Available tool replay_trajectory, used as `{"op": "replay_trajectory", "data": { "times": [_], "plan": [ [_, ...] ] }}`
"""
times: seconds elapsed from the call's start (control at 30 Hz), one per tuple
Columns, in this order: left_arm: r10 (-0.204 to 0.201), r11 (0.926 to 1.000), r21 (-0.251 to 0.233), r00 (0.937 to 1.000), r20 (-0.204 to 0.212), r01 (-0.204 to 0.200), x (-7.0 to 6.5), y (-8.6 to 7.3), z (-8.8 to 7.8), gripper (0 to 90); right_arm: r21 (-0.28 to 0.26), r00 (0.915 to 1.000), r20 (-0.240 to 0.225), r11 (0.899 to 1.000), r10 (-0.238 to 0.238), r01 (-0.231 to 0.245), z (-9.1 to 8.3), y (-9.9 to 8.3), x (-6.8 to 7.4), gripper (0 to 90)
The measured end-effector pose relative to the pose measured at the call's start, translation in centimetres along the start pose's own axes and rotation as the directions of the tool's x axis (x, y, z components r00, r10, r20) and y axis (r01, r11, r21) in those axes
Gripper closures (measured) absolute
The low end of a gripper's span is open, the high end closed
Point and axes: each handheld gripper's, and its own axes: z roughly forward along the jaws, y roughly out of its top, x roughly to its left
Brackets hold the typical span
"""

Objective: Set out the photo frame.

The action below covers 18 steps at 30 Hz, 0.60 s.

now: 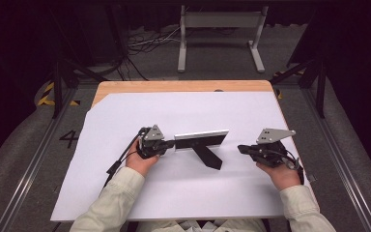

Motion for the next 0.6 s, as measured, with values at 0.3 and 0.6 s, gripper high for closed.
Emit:
{"op": "replay_trajectory", "data": {
  "times": [0.3,0.6],
  "plan": [
    [0.008,1.0,-0.005,1.0,0.005,-0.008,-0.2,-0.04,0.48,90.0,-0.004,1.0,0.006,1.0,0.007,-0.007,-0.26,-0.09,-0.09,89.6],
    [0.048,0.9988,-0.007,0.9988,0.011,-0.048,-0.28,-0.02,0.47,90.0,-0.006,0.9994,0.011,0.999,0.034,-0.034,-0.84,-0.16,-0.39,89.7]
  ]
}}
